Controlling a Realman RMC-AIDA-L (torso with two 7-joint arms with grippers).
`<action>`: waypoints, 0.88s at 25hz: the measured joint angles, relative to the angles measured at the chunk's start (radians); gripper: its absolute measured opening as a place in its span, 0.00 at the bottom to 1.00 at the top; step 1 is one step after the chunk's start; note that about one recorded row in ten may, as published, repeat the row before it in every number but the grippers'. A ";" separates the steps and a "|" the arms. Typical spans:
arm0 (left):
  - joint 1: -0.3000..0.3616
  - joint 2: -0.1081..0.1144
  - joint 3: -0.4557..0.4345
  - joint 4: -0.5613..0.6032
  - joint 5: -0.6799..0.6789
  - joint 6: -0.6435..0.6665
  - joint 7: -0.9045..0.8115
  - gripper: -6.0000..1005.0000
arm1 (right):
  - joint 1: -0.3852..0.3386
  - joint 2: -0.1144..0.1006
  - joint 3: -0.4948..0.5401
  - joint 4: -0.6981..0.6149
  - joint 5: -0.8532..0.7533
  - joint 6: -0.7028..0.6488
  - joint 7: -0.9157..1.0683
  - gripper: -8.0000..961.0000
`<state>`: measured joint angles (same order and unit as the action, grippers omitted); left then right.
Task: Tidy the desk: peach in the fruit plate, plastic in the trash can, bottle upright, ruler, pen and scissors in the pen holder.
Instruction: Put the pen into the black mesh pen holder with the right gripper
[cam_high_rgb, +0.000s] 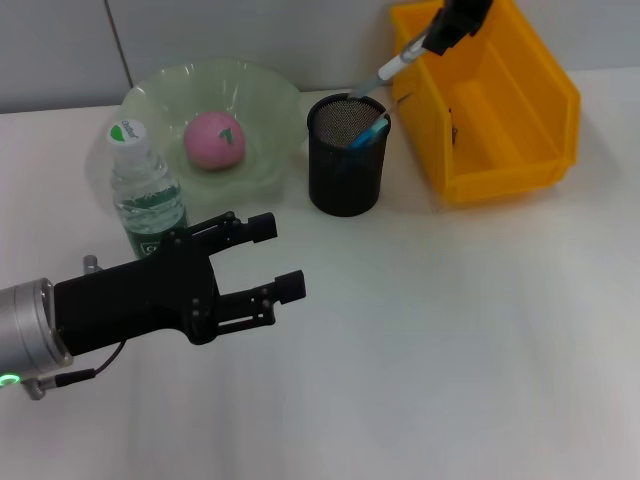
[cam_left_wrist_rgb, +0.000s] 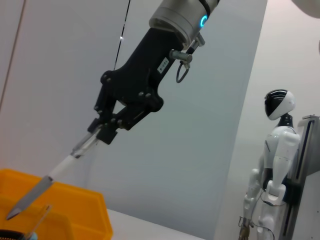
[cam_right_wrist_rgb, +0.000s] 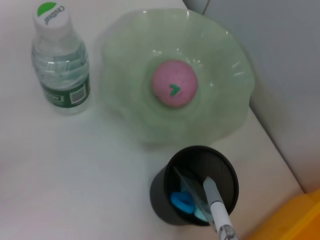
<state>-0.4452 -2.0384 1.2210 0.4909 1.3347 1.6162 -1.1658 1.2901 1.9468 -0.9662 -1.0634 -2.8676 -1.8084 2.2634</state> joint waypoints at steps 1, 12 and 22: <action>0.000 -0.001 0.000 0.000 0.000 -0.004 0.000 0.80 | 0.009 0.004 -0.009 0.021 -0.005 0.023 0.000 0.20; -0.001 -0.011 0.001 0.000 0.001 -0.032 0.000 0.80 | 0.048 0.055 -0.112 0.190 -0.051 0.188 0.009 0.21; 0.004 -0.017 0.000 -0.001 0.001 -0.033 0.000 0.80 | 0.055 0.088 -0.163 0.252 -0.052 0.278 0.028 0.21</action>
<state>-0.4411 -2.0556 1.2209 0.4903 1.3362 1.5829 -1.1657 1.3451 2.0352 -1.1291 -0.8119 -2.9193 -1.5299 2.2917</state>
